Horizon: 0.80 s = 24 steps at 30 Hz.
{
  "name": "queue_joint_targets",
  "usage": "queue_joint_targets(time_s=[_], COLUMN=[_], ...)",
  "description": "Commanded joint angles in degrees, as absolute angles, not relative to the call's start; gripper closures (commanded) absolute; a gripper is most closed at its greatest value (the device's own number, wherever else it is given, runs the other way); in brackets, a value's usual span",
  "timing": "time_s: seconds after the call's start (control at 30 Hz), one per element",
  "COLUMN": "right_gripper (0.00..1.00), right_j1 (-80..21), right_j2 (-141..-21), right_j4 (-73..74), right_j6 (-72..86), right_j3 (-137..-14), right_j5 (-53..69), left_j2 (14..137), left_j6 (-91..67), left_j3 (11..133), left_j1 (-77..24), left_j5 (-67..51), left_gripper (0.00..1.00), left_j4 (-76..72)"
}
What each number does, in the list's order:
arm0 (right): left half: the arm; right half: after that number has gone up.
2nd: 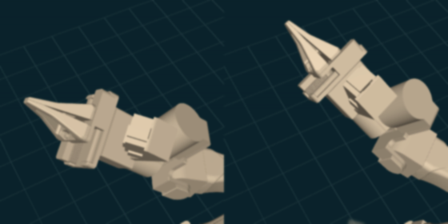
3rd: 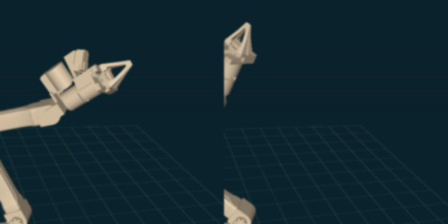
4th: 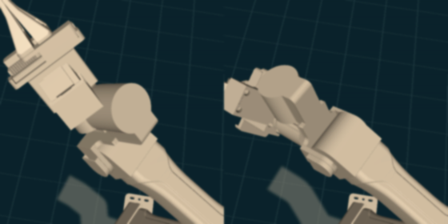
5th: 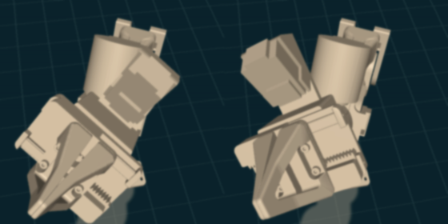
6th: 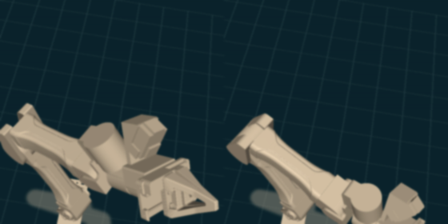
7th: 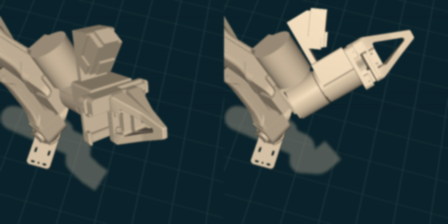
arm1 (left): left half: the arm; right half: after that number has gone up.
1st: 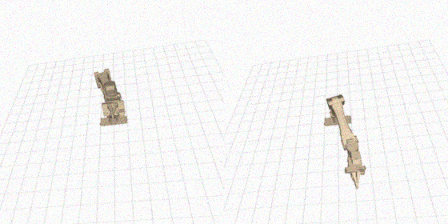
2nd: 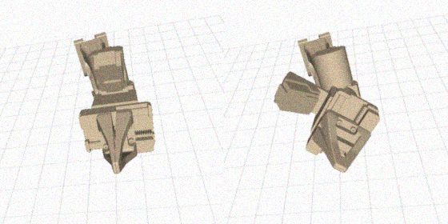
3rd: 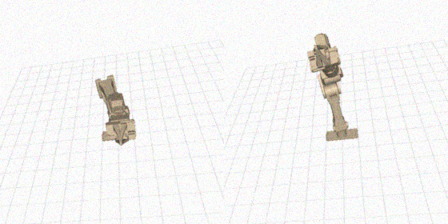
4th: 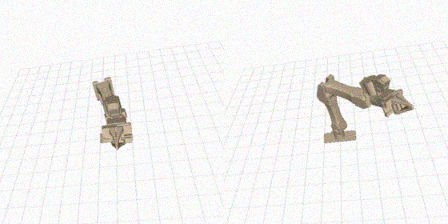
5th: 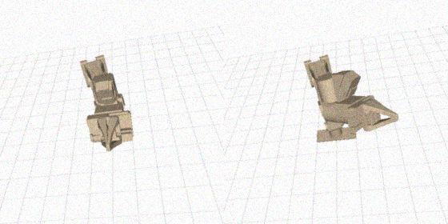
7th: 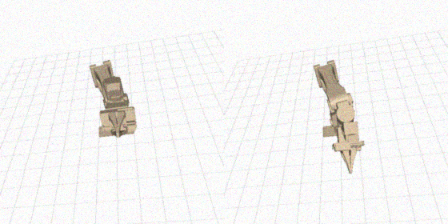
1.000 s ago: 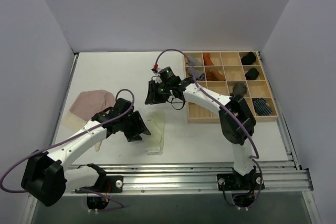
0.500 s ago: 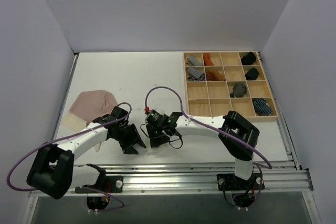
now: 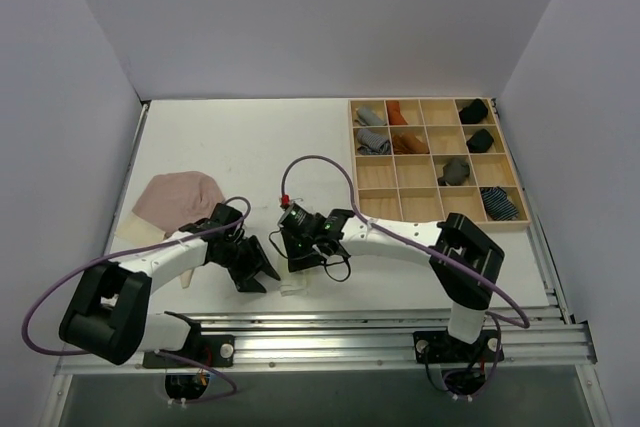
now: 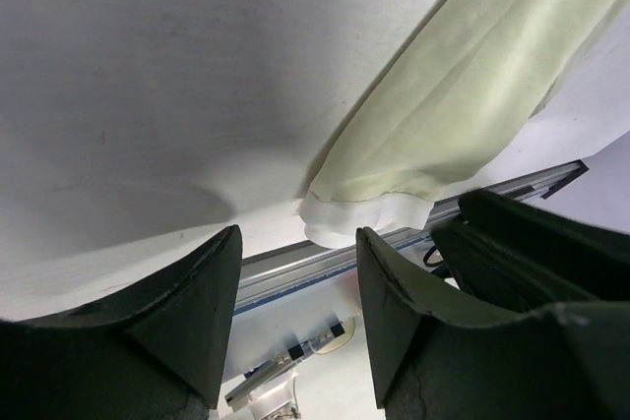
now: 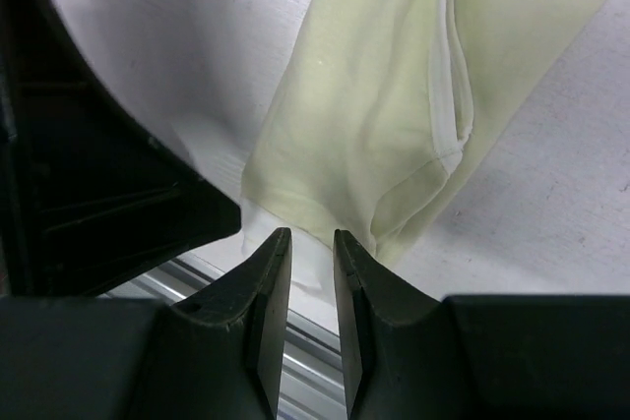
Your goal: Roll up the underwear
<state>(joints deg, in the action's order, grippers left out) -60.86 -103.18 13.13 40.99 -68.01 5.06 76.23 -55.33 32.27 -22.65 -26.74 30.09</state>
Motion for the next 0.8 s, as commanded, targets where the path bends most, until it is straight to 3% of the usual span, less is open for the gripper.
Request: queue_joint_targets(time_s=[0.0, 0.77], right_gripper=[0.8, 0.81], right_j1=[-61.43, -62.14], right_j2=[-99.23, -100.81], right_j4=[15.64, 2.2], right_j6=[42.54, 48.25], right_j3=[-66.72, -53.35], right_j5=[3.43, 7.21], left_j2=[77.43, 79.81], left_j6=[-56.34, -64.07], left_j3=[31.99, 26.19], left_j1=[-22.24, -23.03], left_j5=[-28.48, -28.39], left_gripper=[0.42, 0.43], left_j4=[26.28, 20.83])
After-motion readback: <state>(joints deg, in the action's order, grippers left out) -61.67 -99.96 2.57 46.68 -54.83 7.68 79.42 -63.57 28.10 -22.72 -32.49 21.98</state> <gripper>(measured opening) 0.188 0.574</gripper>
